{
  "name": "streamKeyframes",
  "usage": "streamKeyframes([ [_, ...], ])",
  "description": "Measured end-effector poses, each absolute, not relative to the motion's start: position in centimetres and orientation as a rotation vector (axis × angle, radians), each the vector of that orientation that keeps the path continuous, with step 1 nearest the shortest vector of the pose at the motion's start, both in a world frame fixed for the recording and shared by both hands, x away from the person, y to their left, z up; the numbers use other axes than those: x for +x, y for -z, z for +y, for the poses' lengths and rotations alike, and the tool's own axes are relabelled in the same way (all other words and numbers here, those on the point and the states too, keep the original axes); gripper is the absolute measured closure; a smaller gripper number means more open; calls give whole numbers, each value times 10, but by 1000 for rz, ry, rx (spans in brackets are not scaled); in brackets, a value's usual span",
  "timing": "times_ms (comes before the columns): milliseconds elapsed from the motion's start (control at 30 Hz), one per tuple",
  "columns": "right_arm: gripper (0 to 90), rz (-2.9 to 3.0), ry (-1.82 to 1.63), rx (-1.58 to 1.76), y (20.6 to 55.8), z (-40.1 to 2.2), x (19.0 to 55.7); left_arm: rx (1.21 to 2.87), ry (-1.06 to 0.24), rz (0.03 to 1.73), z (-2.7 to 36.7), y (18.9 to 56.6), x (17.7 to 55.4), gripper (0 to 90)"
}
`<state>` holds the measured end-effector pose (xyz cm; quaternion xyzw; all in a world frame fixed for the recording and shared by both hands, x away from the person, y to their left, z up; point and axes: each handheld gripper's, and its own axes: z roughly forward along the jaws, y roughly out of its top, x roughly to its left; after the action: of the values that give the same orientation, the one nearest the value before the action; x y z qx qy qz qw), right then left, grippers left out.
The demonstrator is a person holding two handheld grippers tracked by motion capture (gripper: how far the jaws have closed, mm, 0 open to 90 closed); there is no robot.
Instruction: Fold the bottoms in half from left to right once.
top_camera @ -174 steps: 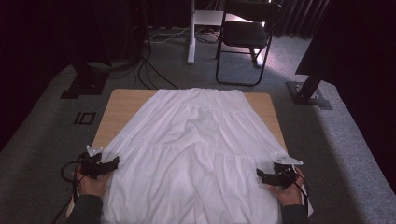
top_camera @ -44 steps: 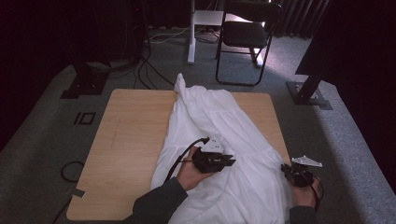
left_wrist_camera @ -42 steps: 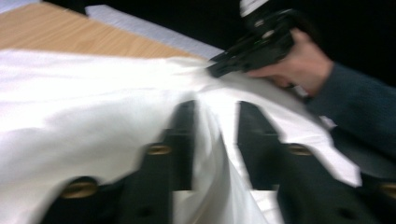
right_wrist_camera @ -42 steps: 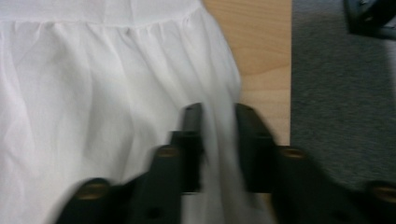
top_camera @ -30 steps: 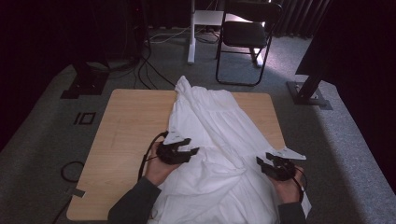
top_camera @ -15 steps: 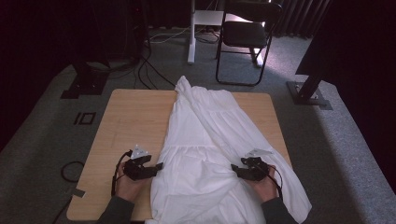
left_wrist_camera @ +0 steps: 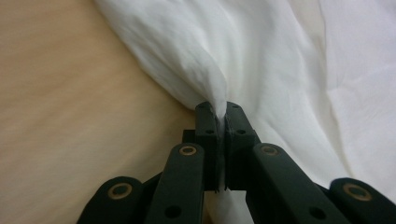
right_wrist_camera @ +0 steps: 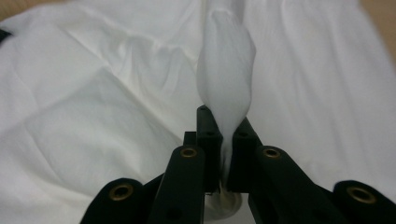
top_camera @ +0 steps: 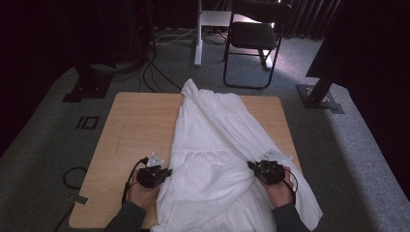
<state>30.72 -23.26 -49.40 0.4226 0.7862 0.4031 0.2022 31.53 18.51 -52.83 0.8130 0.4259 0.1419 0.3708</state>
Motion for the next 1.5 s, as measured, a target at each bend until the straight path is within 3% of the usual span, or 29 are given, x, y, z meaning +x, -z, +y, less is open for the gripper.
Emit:
streamKeyframes([
  [233,862,2112,-1279,1102,451,-232,296,1965,-673,1120,194,448,294,879],
  [267,862,2086,-1282,1091,444,-234,294,1961,-658,1112,190,442,294,869],
  [367,862,1981,-1198,1133,433,-252,295,2005,-634,1058,169,444,299,625],
  [400,861,1956,-1146,1168,434,-261,297,2024,-614,1049,162,448,301,592],
  [633,840,2013,-888,1400,499,-315,339,2111,-459,965,117,491,315,498],
  [767,784,2071,-786,1474,536,-321,349,2212,-404,941,96,519,321,500],
  [900,723,2093,-767,1508,546,-323,349,2331,-452,945,87,542,324,595],
  [1000,711,2132,-777,1530,548,-321,351,2290,-414,982,95,543,331,622],
  [1333,666,2209,-836,1501,547,-291,357,2371,-736,1092,119,537,382,657],
  [1500,632,2234,-839,1438,547,-264,370,2363,-825,1189,135,536,421,676],
])
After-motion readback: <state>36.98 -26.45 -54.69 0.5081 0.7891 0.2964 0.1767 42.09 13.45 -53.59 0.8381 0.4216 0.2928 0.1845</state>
